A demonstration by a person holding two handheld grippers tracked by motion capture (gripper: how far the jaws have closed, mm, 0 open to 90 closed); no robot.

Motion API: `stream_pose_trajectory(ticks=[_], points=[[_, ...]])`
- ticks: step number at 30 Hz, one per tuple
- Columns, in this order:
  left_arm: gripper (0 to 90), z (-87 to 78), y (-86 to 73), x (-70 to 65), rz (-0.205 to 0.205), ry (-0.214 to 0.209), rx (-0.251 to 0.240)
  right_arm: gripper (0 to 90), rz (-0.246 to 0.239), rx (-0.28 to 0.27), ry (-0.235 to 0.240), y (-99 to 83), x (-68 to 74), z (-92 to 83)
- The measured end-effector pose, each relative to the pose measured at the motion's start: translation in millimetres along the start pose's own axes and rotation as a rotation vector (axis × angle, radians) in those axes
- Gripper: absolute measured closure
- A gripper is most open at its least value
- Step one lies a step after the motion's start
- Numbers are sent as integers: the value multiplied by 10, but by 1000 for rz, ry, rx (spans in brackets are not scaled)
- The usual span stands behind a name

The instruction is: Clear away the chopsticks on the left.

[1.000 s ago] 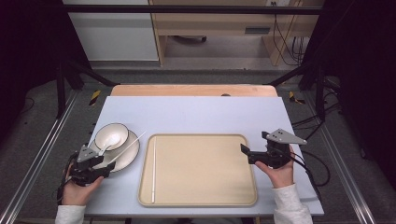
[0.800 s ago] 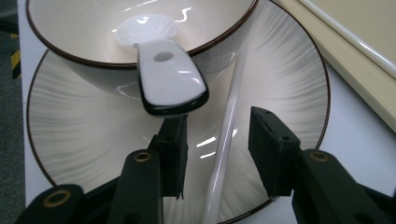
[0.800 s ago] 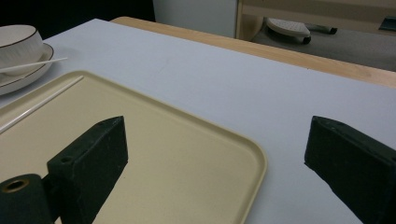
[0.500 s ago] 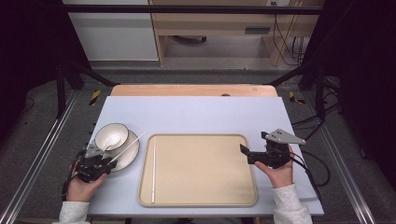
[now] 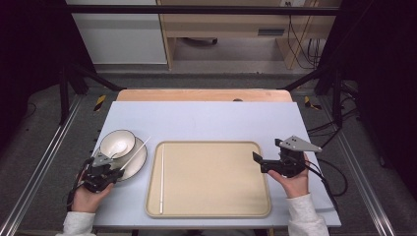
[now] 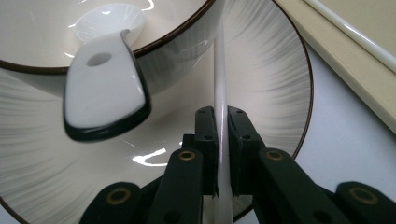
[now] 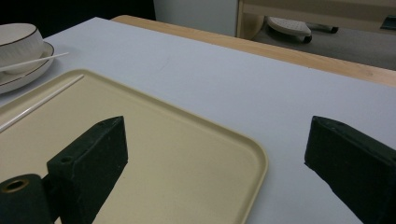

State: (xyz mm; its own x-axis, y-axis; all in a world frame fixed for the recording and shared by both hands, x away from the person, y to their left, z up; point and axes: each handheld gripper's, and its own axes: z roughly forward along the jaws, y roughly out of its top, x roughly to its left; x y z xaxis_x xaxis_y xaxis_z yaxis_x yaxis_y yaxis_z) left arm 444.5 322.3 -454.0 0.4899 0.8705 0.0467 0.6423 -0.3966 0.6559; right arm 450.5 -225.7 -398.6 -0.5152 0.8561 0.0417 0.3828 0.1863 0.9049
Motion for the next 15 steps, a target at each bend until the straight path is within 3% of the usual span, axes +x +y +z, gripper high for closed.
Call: stream_pose_trajectory(ticks=[8,15], points=[[838,-67,36,-74,-19,-7,-35,63,1,-4,-3,5,-7,-17],[840,-194,102,-187,-6,-3,-75,63,4,-10,-5,11,-16,-36]])
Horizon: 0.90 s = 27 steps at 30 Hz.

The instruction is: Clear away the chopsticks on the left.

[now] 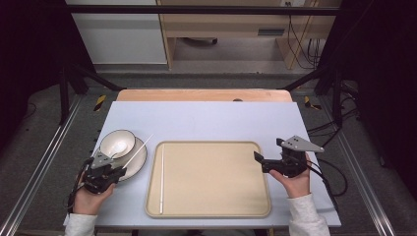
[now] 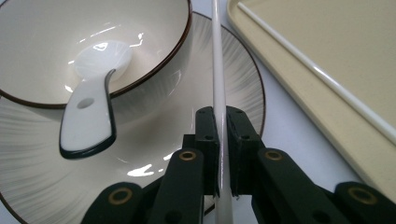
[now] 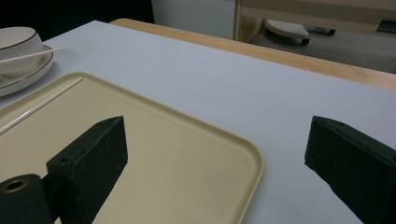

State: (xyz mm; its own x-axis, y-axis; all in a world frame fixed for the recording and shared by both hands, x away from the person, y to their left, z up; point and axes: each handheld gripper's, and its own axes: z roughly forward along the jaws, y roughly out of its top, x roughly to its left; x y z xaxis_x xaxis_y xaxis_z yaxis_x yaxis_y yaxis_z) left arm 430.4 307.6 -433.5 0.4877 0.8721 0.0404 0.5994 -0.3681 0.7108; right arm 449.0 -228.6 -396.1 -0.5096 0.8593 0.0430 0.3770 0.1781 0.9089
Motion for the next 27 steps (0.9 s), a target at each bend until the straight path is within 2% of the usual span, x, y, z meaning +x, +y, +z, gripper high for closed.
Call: stream_pose_trajectory(ticks=[8,11,15,16,17,22,27], points=[[840,-53,69,-181,-10,13,-40,62,-1,-4,-1,4,-7,-13],[840,-41,92,-290,-22,14,-67,62,1,-9,-1,8,-12,-28],[840,-22,114,-431,-23,6,-90,63,4,-15,-5,12,-17,-40],[839,-22,114,-431,-23,6,-90,63,4,-15,-5,12,-17,-40],[840,-19,126,-500,-15,6,-96,63,5,-15,-5,12,-16,-41],[840,-12,144,-642,-27,8,-123,63,5,-14,-6,10,-20,-39],[840,0,152,-771,-61,17,-150,63,6,-18,-9,10,-28,-50]])
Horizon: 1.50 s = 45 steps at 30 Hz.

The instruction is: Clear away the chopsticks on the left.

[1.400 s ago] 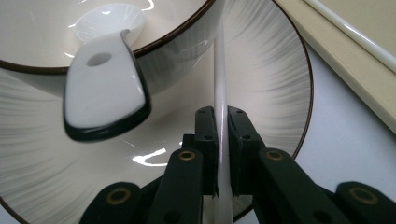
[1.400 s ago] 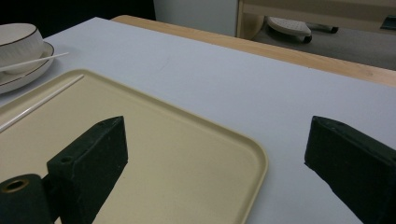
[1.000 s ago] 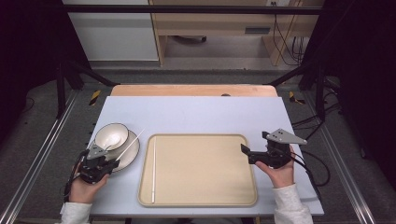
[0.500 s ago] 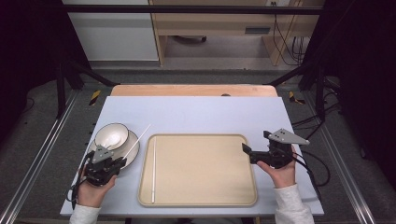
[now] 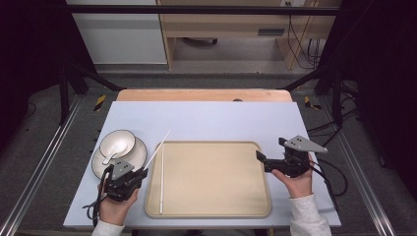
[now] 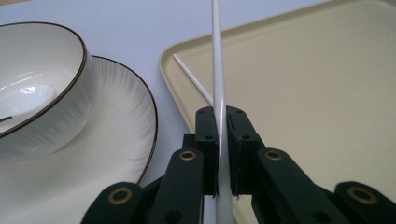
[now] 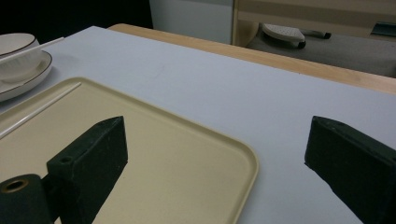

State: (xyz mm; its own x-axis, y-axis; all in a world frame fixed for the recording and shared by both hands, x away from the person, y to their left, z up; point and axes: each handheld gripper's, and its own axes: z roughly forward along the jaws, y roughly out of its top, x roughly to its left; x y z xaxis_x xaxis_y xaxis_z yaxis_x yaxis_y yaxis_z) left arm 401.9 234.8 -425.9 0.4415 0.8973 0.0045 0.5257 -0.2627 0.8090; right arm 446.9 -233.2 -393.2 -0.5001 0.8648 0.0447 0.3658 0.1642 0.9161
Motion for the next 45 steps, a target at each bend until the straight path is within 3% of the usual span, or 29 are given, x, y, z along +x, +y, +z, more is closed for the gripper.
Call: stream_pose_trajectory(ticks=[1,15,30,45], points=[[839,-5,1,-14,9,3,8,63,1,-1,0,0,0,0],[840,-10,60,-291,-95,62,-59,63,8,-8,6,4,-4,-18],[839,163,-24,-623,-158,43,-114,64,13,-11,11,7,-5,-31],[839,386,-175,-859,-146,42,-88,66,2,-2,8,-4,-1,-6]])
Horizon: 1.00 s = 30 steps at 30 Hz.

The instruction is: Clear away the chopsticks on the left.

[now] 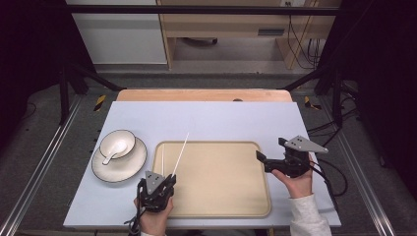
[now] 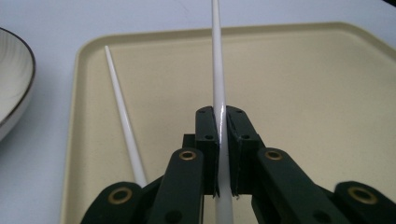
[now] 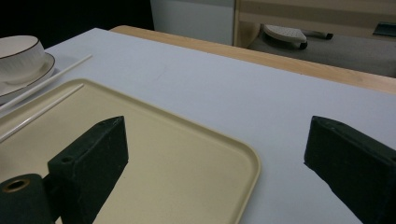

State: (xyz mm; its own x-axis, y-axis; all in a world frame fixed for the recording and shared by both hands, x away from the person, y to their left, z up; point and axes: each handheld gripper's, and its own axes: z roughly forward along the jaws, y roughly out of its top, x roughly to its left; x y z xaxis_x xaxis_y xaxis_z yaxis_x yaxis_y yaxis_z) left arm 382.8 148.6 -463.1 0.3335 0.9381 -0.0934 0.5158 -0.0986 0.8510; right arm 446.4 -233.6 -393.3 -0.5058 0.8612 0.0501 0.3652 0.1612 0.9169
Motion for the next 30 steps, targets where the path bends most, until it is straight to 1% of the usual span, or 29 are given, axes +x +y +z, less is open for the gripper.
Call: stream_pose_trajectory(ticks=[7,8,9,12,14,17,18,20,23,24,26,27,30], points=[[839,88,-73,-90,9,-7,25,67,0,2,0,-4,6,12],[839,108,-99,-116,20,-1,35,67,-1,4,0,-4,6,12],[839,117,-110,-123,20,0,42,67,-1,3,1,-4,6,12],[839,132,-127,-132,21,1,51,67,0,1,0,-4,5,12],[839,147,-147,-132,27,6,68,67,-1,3,1,-5,5,12],[839,154,-155,-136,21,6,70,67,-1,4,0,-5,5,14],[839,154,-158,-134,27,9,79,67,0,7,0,-7,8,16],[839,158,-160,-138,21,11,78,67,-1,7,1,-7,7,17],[839,172,-174,-136,15,17,91,67,0,7,1,-7,8,16],[839,170,-178,-129,24,18,103,67,0,7,1,-7,7,16],[838,177,-184,-136,16,19,98,67,0,7,1,-7,8,17],[838,169,-183,-130,26,19,106,67,-2,8,2,-8,7,18],[837,173,-181,-128,24,22,105,67,0,9,1,-9,11,22]])
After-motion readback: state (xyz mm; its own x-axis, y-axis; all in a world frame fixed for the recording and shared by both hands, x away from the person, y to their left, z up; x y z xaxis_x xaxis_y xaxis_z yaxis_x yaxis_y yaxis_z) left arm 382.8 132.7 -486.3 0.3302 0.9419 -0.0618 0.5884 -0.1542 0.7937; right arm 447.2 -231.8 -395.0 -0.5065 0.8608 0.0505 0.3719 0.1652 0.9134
